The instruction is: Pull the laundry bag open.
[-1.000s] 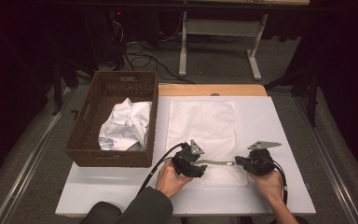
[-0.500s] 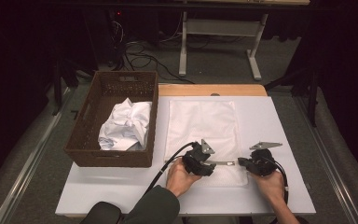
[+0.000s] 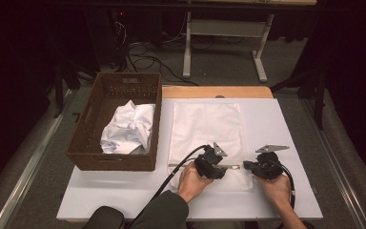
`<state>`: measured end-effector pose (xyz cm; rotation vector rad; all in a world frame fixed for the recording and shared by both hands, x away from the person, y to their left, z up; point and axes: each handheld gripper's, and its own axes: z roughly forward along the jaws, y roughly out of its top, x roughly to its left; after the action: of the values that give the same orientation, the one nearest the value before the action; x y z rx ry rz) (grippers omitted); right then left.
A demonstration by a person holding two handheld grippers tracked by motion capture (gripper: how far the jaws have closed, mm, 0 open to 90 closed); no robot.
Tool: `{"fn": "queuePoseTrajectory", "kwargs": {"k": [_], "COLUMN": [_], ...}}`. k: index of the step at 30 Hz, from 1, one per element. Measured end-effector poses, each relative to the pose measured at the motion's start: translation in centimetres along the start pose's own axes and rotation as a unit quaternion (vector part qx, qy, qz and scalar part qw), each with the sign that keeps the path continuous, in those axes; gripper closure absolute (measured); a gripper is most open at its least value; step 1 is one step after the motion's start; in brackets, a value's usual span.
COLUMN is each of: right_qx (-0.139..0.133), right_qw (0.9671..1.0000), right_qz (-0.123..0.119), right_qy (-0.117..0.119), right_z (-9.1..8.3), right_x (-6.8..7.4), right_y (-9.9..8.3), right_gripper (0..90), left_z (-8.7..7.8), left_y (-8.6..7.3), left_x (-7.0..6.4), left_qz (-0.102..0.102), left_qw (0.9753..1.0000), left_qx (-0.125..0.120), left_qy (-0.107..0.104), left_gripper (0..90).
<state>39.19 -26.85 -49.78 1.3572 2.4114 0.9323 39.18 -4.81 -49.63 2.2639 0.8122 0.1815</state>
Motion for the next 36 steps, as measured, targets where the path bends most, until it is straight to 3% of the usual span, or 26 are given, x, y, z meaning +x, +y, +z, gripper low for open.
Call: {"fn": "queuePoseTrajectory", "kwargs": {"k": [4,20,36], "right_qx": [-0.003,-0.002,-0.003], "right_qw": [1.0,0.9999,0.9999], "right_qz": [0.004,0.01,0.01], "right_qy": [0.002,0.009,0.006], "right_z": [0.0,0.0,0.1], "right_x": [-0.1,-0.2,-0.2], "right_y": [-0.1,-0.1,-0.1], "right_gripper": [90.0,90.0,90.0], "left_z": [0.9,2.5,2.9], "left_y": [0.4,1.7,1.8], "left_x": [-0.4,-0.6,-0.5], "left_qz": [0.007,-0.001,-0.01], "left_qw": [0.9999,0.9995,0.9985], "left_qx": [0.01,0.001,-0.006], "left_qy": [-0.001,-0.03,-0.053], "left_gripper": [63.5,72.5,79.7]}}
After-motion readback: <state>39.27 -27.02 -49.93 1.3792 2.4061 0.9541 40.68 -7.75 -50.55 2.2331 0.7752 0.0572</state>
